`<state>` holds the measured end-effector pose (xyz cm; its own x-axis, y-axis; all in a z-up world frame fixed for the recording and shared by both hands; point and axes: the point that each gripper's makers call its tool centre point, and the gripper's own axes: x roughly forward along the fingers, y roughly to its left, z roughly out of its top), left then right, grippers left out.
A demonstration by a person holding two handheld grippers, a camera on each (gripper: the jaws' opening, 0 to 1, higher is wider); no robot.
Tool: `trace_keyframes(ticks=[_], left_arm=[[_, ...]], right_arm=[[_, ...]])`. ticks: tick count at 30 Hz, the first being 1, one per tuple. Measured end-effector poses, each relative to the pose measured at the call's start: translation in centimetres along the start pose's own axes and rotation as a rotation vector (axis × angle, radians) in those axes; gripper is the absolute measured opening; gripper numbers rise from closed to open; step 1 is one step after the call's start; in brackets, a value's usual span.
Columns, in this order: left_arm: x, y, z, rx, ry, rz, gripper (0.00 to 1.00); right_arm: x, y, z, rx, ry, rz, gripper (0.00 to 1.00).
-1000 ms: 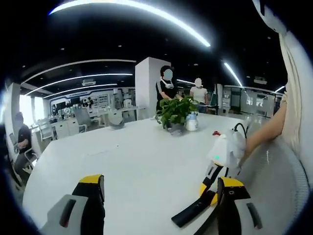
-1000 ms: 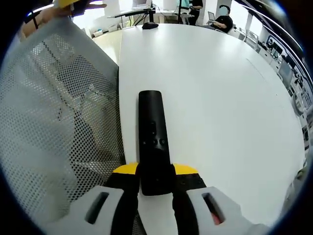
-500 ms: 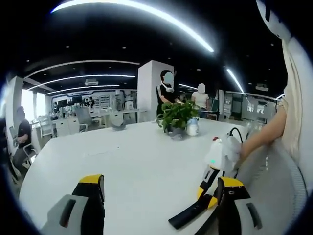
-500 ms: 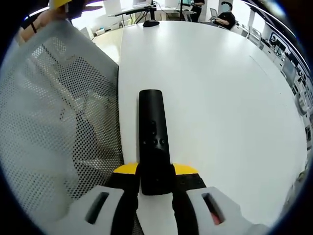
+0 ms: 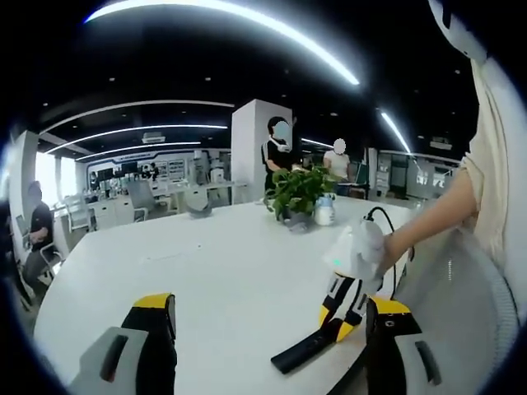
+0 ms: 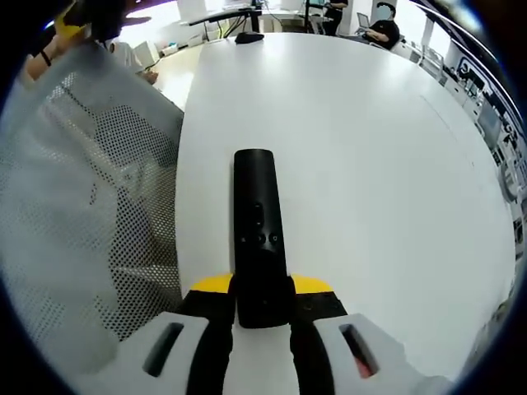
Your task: Press the specified remote control buttons in sequence, fully releasing each button before pressing the next.
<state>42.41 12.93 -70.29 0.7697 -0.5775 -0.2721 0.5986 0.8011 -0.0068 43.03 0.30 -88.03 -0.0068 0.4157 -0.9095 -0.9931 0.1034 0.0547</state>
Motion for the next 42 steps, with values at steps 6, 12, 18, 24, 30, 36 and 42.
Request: trace_keyframes(ticks=[6,12,18,24,30,36,42], left_arm=[[0.0,-0.2,-0.2,0.000,0.006,0.000,1.00],[-0.1,-0.1,-0.4,-0.001,0.011,0.003,1.00],[-0.1,0.1,-0.4,-0.004,0.013,0.009,1.00],[-0.1,0.2,-0.4,-0.011,0.013,0.015,1.00],[-0.1,0.5,-0.4,-0.012,0.014,0.028,1.00],[-0.1,0.5,-0.3,-0.023,0.015,0.034,1.00],[-0.2,0.5,-0.5,-0.022,0.023,0.040,1.00]], right_arm=[[0.0,-1.7,0.2,-0.001,0.003,-0.007,0.24],[0.0,-3.2,0.3,-0.014,0.017,-0.013,0.24],[0.0,-4.4,0.5,-0.020,0.026,-0.013,0.24],[0.1,-5.8,0.6,-0.020,0.028,-0.014,0.24],[0.1,-7.2,0.9,-0.020,0.035,-0.013,0.24],[0.1,-8.7,1.0,-0.026,0.041,-0.018,0.24],[0.1,-9.9,1.1,-0.018,0.035,-0.017,0.24]])
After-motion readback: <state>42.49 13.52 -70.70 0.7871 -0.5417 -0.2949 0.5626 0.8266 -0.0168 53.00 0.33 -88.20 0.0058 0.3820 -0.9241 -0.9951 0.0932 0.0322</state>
